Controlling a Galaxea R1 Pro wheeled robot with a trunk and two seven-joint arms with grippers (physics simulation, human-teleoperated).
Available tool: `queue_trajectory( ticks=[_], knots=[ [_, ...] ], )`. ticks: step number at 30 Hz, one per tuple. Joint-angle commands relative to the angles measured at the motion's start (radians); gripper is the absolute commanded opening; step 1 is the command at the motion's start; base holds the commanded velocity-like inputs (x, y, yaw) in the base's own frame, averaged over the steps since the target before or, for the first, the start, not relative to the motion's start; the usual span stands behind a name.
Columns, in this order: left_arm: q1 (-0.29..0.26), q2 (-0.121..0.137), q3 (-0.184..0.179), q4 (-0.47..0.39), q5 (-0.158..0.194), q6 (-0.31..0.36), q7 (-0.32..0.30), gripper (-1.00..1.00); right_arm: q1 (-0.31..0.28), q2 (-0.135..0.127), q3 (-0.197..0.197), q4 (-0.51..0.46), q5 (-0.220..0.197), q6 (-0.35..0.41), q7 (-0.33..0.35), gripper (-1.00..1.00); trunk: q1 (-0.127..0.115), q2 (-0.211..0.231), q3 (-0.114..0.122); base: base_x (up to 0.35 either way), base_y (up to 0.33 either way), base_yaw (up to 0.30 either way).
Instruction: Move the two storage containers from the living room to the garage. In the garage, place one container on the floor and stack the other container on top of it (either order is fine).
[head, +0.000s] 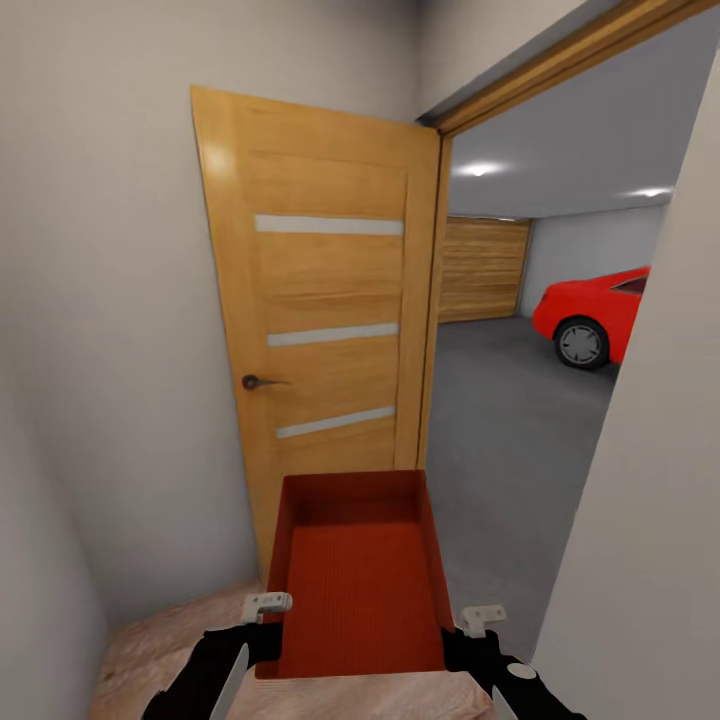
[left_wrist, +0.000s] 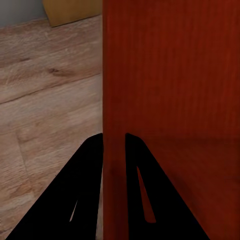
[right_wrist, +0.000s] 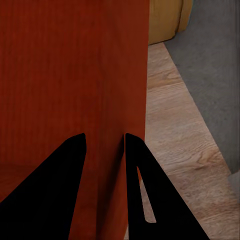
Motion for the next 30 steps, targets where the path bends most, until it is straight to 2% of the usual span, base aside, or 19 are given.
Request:
queue_trajectory(
  ticks=[1, 5, 20, 30],
  knots=[
    [0.0, 0.009, 0.004, -0.043, 0.001, 0.005, -0.004, -1.0, 0.0, -0.001, 0.009, 0.004, -0.007, -0.004, 0.056, -1.0, 0.001, -0.001, -0.001, 0.266, 0.212, -0.226],
    [0.0, 0.009, 0.004, -0.043, 0.001, 0.005, -0.004, -1.0, 0.0, -0.001, 0.009, 0.004, -0.007, -0.004, 0.056, -1.0, 0.001, -0.001, -0.004, 0.163, 0.1, -0.238],
    [0.0, 0.009, 0.004, -0.043, 0.0, 0.005, -0.004, -1.0, 0.0, -0.001, 0.009, 0.004, -0.007, -0.004, 0.056, -1.0, 0.001, -0.001, -0.019, 0.006, 0.003, -0.23],
    [0.0, 0.01, 0.005, -0.043, 0.001, 0.005, -0.004, -1.0, 0.0, -0.001, 0.009, 0.004, -0.007, -0.004, 0.056, -1.0, 0.001, -0.001, -0.02, 0.13, 0.089, -0.025]
  ],
)
